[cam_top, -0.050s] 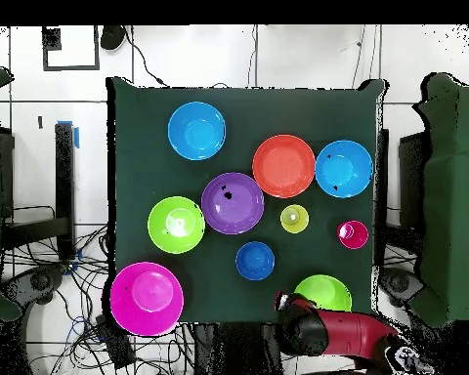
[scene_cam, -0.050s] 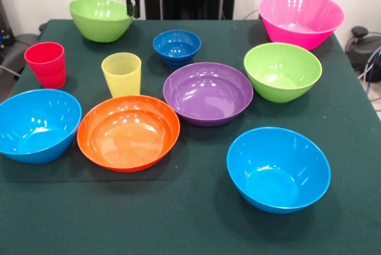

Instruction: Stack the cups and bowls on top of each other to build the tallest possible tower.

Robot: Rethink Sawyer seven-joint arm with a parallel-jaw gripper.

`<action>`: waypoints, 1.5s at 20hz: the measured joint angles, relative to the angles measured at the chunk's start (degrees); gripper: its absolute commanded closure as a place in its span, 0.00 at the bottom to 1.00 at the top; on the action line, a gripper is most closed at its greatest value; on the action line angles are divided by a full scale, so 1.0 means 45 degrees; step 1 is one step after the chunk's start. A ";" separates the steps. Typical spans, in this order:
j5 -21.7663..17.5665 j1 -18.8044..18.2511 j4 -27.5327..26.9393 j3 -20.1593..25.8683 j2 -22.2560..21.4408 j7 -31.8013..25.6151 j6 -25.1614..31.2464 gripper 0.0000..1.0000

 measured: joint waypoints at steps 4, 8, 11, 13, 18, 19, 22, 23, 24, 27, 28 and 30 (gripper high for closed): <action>0.0390 -0.0075 -0.0006 0.0044 -0.0210 0.0000 0.0003 1.00; 0.0792 -0.0095 -0.0005 0.0134 -0.0291 0.0000 0.0003 1.00; 0.1019 -0.0108 -0.0003 0.0213 -0.0337 0.0000 0.0003 1.00; 0.1280 -0.0109 -0.0003 0.0260 -0.0391 0.0000 0.0003 1.00; 0.1743 -0.0100 -0.0001 0.0280 -0.0428 0.0000 0.0003 1.00; 0.1822 -0.0091 -0.0003 0.0280 -0.0428 0.0000 0.0003 1.00; 0.2096 -0.0030 -0.0001 0.0282 -0.0434 0.0000 0.0003 1.00; 0.2143 -0.0023 -0.0001 0.0283 -0.0436 0.0000 0.0004 1.00; 0.2189 -0.0016 -0.0001 0.0284 -0.0439 0.0000 0.0005 1.00; 0.2466 -0.0069 0.0006 0.0370 -0.0527 0.0000 0.0023 1.00; 0.2559 -0.0116 0.0012 0.0434 -0.0589 0.0000 0.0040 1.00; 0.2611 -0.0206 0.0047 0.0531 -0.0704 0.0000 0.0085 1.00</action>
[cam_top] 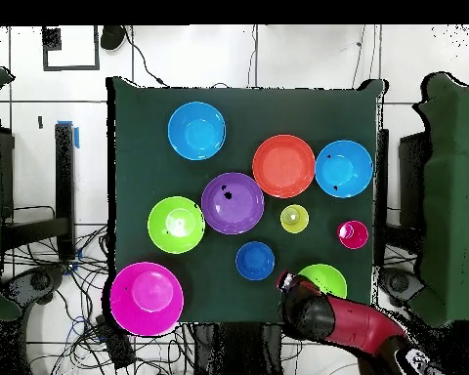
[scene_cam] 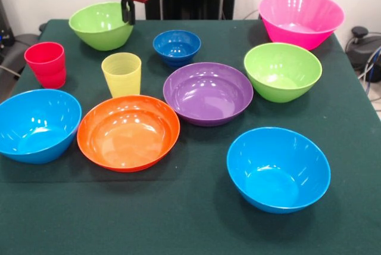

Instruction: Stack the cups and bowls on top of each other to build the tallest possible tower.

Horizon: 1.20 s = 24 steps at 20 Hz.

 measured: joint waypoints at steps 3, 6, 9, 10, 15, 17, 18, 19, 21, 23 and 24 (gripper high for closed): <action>0.0018 -0.0309 0.0171 0.0216 -0.0360 0.0000 0.0101 1.00; 0.0014 -0.0770 0.0465 0.0313 -0.0756 0.0000 0.0153 1.00; 0.0013 -0.1105 0.0663 0.0323 -0.1007 0.0000 0.0167 1.00; 0.0013 -0.1229 0.0716 0.0324 -0.1081 0.0000 0.0202 1.00; 0.0013 -0.1363 0.0762 0.0326 -0.1225 0.0000 0.0356 1.00; 0.0013 -0.1354 0.0762 0.0321 -0.1223 0.0000 0.0377 0.00; 0.0013 -0.1353 0.0763 0.0320 -0.1224 0.0000 0.0377 0.00; 0.0013 -0.1351 0.0764 0.0319 -0.1225 0.0000 0.0377 0.00; -0.0024 -0.1342 0.0762 0.0301 -0.1221 0.0000 0.0377 0.00; -0.0106 -0.1328 0.0762 0.0271 -0.1194 0.0000 0.0377 0.00; -0.0169 -0.1302 0.0764 0.0233 -0.1167 0.0000 0.0377 0.00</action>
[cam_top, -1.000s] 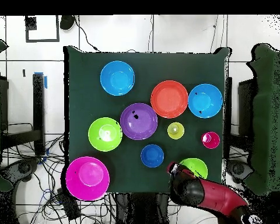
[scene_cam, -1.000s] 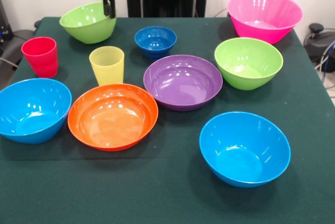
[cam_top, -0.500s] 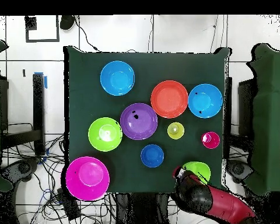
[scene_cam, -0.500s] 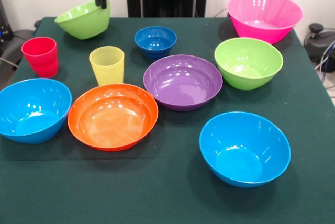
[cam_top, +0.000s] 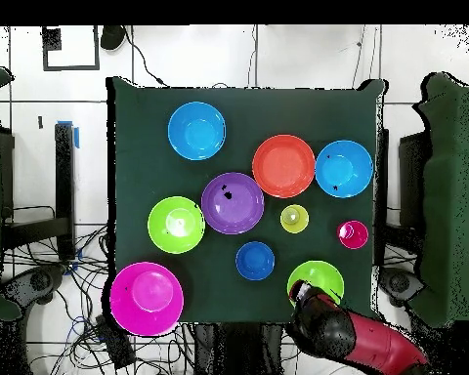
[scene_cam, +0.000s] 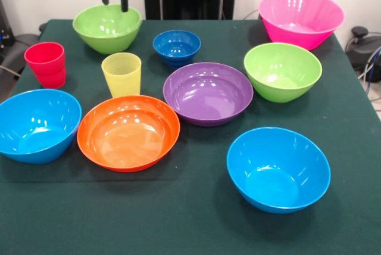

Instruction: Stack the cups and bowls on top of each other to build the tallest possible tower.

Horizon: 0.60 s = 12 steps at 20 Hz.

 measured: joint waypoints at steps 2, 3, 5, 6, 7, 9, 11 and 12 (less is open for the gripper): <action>-0.0074 0.0024 0.0000 -0.0035 0.0026 0.0000 0.0000 0.00; -0.0093 0.0025 0.0000 -0.0038 0.0033 0.0000 0.0000 0.00; -0.0116 0.0028 -0.0002 -0.0046 0.0028 0.0000 0.0000 0.00; -0.0116 0.0034 -0.0002 -0.0053 0.0030 0.0000 0.0000 0.00; -0.0116 0.0039 -0.0002 -0.0057 0.0029 0.0000 0.0000 0.00; -0.0116 0.0083 0.0000 -0.0092 0.0029 0.0000 0.0000 0.00; -0.0116 0.0112 -0.0002 -0.0112 0.0029 0.0000 0.0000 0.00; -0.0093 0.0193 0.0000 -0.0172 0.0029 0.0000 0.0000 0.00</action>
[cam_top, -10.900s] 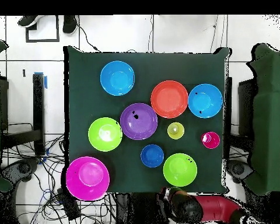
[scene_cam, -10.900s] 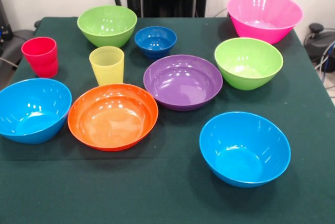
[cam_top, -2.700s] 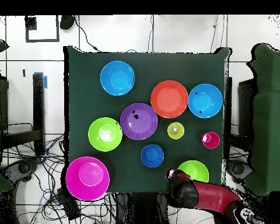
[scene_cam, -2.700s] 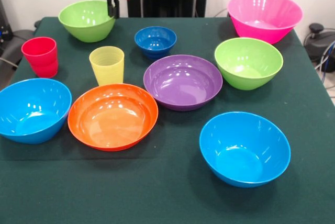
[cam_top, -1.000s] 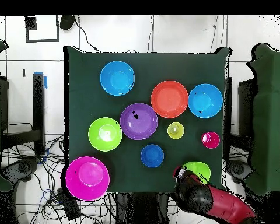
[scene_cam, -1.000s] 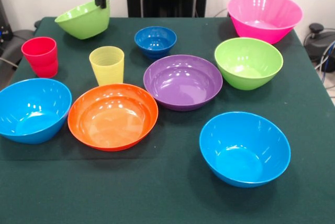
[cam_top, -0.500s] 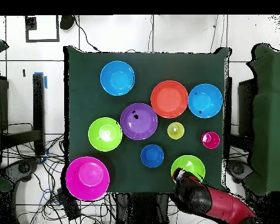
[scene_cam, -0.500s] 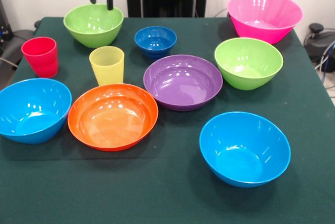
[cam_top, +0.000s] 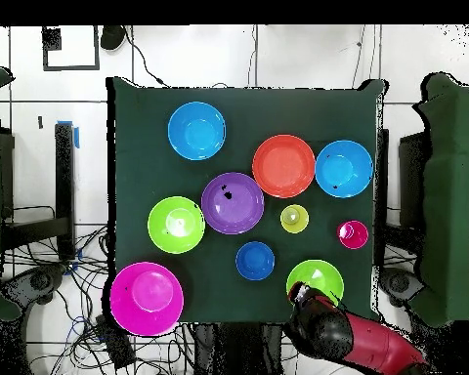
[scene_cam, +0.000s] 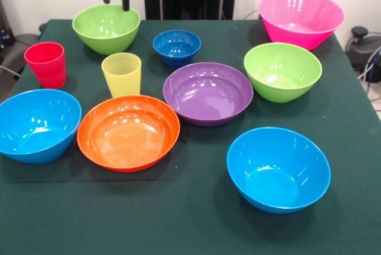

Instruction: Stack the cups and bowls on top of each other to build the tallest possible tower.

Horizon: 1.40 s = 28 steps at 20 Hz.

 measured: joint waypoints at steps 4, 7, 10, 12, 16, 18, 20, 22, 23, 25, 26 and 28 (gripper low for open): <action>0.0201 0.0278 0.0000 -0.0183 0.0000 0.0000 0.0000 0.00; 0.0370 0.0470 0.0002 -0.0229 -0.0004 0.0000 0.0000 0.00; 0.0602 0.0574 0.0000 -0.0231 -0.0016 0.0000 0.0000 0.00; 0.0798 0.0632 0.0000 -0.0231 -0.0022 0.0000 0.0000 0.00; 0.1014 0.0729 -0.0004 -0.0229 -0.0009 0.0000 0.0000 0.00; 0.1096 0.0751 -0.0013 -0.0233 0.0027 0.0000 0.0000 0.00; 0.1191 0.0768 -0.0048 -0.0233 0.0126 0.0000 0.0000 0.00; 0.1260 0.0780 -0.0101 -0.0231 0.0284 0.0000 0.0000 0.00; 0.1275 0.0785 -0.0118 -0.0229 0.0328 0.0000 0.0000 0.00; 0.1334 0.0805 -0.0196 -0.0229 0.0510 0.0000 0.0000 0.00; 0.1349 0.0813 -0.0224 -0.0229 0.0569 0.0000 -0.0003 0.00; 0.1397 0.0831 -0.0285 -0.0231 0.0670 0.0000 0.0000 0.00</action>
